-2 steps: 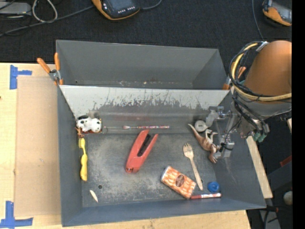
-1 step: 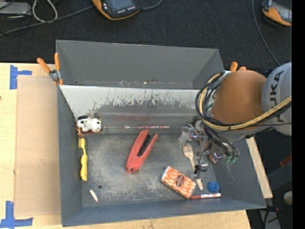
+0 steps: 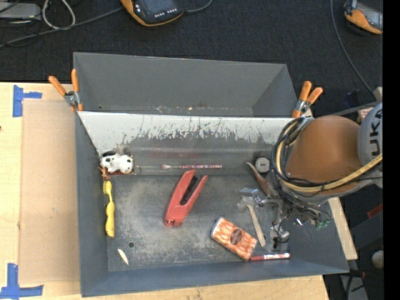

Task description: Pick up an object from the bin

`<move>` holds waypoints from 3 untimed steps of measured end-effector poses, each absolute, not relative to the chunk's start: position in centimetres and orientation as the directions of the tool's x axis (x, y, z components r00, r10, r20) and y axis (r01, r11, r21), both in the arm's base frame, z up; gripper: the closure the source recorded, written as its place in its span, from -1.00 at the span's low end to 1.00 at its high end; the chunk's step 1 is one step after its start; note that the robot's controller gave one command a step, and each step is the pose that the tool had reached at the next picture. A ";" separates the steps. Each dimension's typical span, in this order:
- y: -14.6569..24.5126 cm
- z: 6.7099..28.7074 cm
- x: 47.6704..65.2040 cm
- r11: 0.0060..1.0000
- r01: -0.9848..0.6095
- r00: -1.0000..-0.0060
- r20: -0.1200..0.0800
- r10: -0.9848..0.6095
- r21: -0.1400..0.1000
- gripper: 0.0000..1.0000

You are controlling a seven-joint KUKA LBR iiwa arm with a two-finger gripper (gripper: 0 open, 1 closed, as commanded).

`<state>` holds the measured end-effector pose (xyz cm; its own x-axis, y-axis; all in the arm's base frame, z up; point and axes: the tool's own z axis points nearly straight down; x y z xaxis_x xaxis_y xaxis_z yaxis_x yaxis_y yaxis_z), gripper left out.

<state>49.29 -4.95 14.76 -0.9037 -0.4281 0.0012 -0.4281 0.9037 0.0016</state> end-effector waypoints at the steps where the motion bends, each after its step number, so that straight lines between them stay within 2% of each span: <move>1: -6.8 15.7 49.6 0.969 -0.245 -0.969 -0.001 -0.245 0.001 -1.00; 2: -2.5 13.8 49.5 0.917 -0.399 -0.917 0.003 -0.399 0.002 -1.00; 3: -2.1 7.1 50.7 0.895 -0.447 -0.895 -0.002 -0.447 -0.001 -1.00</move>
Offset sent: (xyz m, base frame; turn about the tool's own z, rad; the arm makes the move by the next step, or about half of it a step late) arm 0.0022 0.0562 -0.0239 -0.0587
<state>50.75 -2.10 7.08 -0.8947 -0.4468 -0.0018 -0.4467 0.8947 -0.0012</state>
